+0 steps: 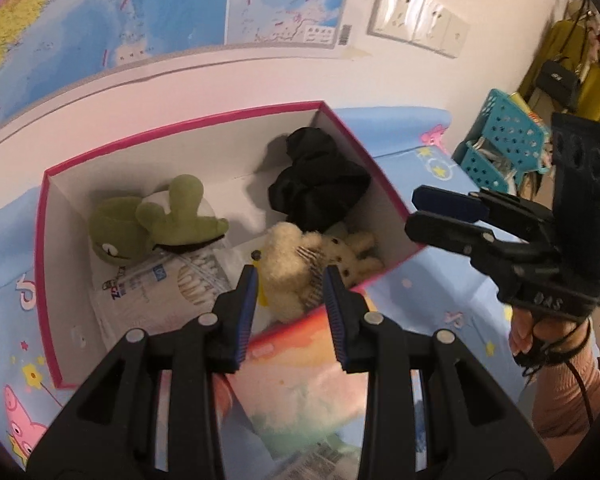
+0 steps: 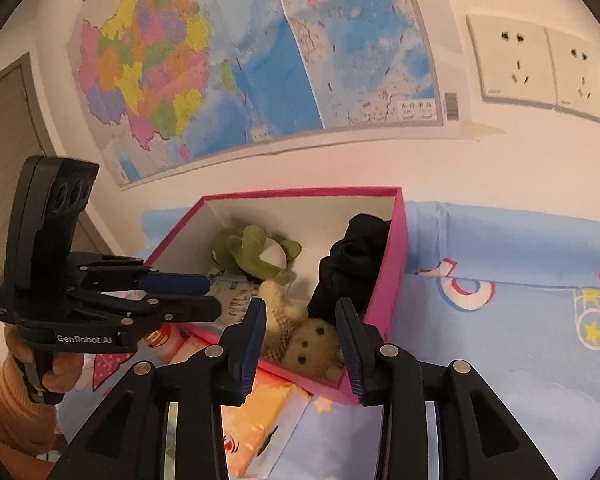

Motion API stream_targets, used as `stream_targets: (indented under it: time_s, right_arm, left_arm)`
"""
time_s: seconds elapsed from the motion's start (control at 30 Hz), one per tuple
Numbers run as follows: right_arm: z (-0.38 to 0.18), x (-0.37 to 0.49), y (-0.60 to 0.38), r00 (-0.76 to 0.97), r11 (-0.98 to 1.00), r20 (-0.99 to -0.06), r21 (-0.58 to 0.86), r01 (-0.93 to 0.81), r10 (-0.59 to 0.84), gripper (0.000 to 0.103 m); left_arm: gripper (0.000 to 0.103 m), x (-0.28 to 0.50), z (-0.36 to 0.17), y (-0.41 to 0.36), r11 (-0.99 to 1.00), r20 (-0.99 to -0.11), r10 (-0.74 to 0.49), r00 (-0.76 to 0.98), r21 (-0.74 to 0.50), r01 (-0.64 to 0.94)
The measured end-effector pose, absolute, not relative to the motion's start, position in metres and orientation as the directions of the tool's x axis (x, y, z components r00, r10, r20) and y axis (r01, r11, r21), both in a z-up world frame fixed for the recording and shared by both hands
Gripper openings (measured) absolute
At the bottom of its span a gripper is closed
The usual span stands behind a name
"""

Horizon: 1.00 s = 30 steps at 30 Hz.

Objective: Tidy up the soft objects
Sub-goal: 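Move the left gripper down toward the clear printed packet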

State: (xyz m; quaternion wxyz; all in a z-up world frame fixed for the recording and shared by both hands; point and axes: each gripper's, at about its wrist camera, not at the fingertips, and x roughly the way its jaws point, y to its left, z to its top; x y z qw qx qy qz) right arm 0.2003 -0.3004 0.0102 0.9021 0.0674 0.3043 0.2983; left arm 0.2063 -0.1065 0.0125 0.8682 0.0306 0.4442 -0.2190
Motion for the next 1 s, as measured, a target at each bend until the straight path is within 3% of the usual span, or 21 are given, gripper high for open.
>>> stream_targets:
  time_s: [0.43,0.7,1.0]
  right_arm:
    - [0.017,0.138,-0.310,0.514,0.687,-0.460,0.409,-0.601,0.724,0.051]
    - [-0.005,0.088,-0.283,0.374,0.598,-0.504,0.414,-0.686,0.778,0.053]
    - [-0.041,0.072,-0.266,0.281,0.566,-0.539,0.488,-0.664,0.794,0.054]
  left_arm:
    - [0.041,0.125,0.032,-0.073,0.848,-0.687,-0.486,0.541,-0.221,0.481]
    - [0.041,0.082,0.003,-0.066,0.842,-0.716,-0.493,0.494,-0.248,0.480]
    - [0.041,0.052,-0.024,-0.044,0.845,-0.717,-0.516,0.468,-0.337,0.416]
